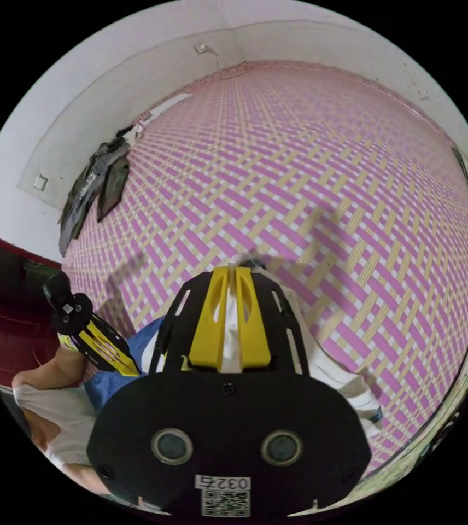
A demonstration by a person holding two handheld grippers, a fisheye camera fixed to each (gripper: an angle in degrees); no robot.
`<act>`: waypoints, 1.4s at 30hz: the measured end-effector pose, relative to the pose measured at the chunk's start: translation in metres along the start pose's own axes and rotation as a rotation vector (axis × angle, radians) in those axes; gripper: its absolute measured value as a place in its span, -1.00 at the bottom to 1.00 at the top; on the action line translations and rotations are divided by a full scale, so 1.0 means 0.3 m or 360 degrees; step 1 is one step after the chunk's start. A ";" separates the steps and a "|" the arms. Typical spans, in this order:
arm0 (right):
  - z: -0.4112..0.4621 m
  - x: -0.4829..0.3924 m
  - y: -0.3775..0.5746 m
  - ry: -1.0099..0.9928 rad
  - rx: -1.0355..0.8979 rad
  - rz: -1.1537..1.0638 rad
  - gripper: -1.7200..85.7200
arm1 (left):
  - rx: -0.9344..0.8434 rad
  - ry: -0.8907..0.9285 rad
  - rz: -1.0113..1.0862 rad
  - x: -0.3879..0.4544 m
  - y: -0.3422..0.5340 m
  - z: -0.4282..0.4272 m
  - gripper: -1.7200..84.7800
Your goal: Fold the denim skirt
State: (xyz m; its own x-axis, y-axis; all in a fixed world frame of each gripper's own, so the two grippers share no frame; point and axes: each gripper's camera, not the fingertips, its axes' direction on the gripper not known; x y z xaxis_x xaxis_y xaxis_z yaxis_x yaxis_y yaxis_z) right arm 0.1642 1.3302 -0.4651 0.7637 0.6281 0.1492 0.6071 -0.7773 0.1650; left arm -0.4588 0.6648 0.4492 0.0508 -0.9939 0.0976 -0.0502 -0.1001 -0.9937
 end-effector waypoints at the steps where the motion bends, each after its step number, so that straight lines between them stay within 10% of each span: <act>1: -0.046 0.001 0.011 -0.0049 0.0136 -0.0027 -0.94 | 0.0043 0.0039 0.0008 -0.003 -0.001 -0.014 -0.98; 15: -0.108 0.063 0.128 0.0039 0.0318 0.0160 -0.69 | 0.0067 -0.0134 -0.0094 -0.059 -0.032 -0.028 -0.98; 22: -0.154 0.175 0.518 -0.0376 0.0000 0.0352 -0.71 | 0.0181 -0.0061 -0.0165 -0.120 -0.020 -0.074 -0.98; 42: -0.120 -0.050 0.729 0.0021 0.0123 0.0263 -0.96 | 0.0170 -0.0056 -0.0176 -0.207 0.012 -0.018 -0.98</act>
State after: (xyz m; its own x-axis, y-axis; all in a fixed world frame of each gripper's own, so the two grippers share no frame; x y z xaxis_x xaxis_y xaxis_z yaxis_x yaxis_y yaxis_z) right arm 0.2777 1.1521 -0.3962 0.8517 0.4918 0.1809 0.4892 -0.8700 0.0619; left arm -0.4675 0.7258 0.4398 0.0849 -0.9747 0.2068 0.0642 -0.2018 -0.9773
